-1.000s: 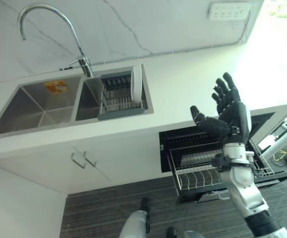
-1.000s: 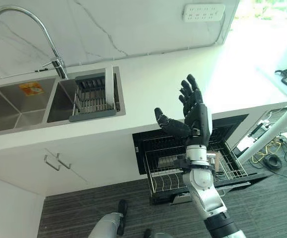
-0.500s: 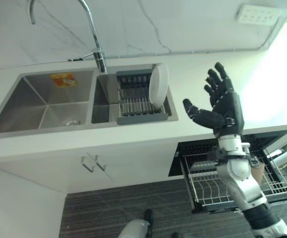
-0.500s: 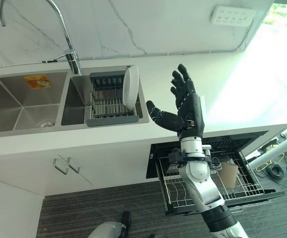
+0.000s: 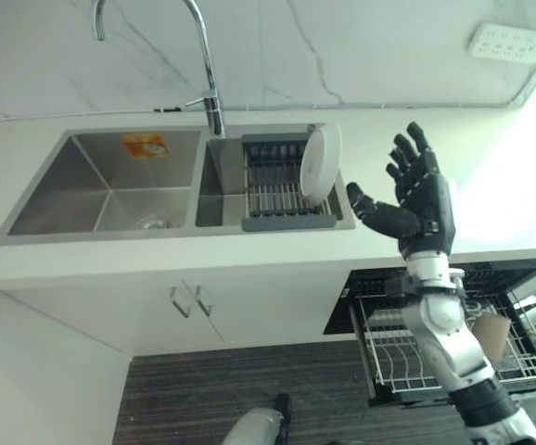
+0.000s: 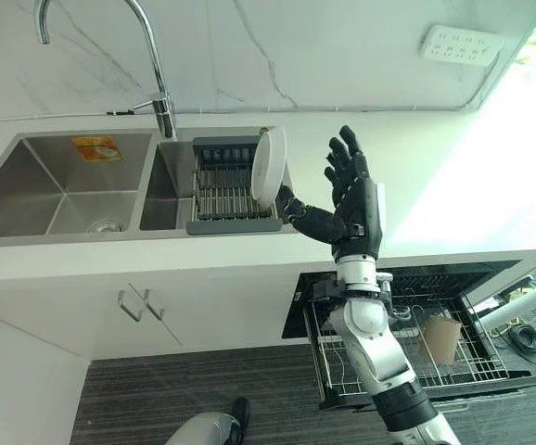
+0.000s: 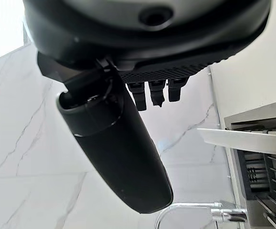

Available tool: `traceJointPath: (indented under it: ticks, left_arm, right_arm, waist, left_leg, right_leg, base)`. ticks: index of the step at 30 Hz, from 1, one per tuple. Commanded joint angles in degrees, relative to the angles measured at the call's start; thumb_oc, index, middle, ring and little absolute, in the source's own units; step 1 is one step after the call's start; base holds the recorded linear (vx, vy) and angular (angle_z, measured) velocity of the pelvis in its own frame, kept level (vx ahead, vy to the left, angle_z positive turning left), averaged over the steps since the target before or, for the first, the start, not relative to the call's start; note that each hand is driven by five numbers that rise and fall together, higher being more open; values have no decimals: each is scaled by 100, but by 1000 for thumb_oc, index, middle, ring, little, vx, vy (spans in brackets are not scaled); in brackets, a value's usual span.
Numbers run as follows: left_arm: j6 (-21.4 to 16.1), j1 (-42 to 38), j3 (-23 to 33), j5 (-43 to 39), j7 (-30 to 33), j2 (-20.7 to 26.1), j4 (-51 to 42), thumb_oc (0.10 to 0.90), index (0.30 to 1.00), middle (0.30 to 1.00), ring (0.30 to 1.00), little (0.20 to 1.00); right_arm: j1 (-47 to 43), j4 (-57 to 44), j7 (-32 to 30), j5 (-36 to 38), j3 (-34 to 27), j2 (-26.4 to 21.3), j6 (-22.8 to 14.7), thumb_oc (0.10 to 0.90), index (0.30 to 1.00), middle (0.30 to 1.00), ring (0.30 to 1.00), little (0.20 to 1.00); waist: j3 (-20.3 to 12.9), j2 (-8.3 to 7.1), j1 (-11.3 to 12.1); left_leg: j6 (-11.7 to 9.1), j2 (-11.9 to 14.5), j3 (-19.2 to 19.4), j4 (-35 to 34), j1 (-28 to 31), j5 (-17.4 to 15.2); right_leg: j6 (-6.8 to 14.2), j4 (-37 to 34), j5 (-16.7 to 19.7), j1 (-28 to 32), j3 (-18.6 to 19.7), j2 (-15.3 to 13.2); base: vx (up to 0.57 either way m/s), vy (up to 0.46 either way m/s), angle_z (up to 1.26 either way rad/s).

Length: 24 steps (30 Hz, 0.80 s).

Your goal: Place the dishes in the dishwasher.

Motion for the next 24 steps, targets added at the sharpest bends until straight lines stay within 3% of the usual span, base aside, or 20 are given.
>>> traceJointPath:
  ticks: [1, 24]
  left_arm:
    - [-37, 87, -133, 168, -132, 243, 105, 800, 900, 900, 900, 900]
    - [148, 33, -57, 473, -253, 569, -4, 800, 900, 900, 900, 900]
  right_arm:
    - [-867, -131, -164, -5, -356, 50, -404, 800, 900, 900, 900, 900]
    - [-2084, 1178, -719, -19, -471, 2, -93, 800, 900, 900, 900, 900]
  waist:
    - [-207, -74, 109]
    - [-12, -121, 429]
  left_leg:
    - [-276, 157, -385, 46, 222, -760]
    - [-319, 176, -547, 46, 177, -732]
  right_leg:
    - [540, -313, 912, -442, -192, -453]
    - [597, -313, 944, -426, -456, -601]
  base:
    - [44, -14, 3]
    - [37, -20, 2]
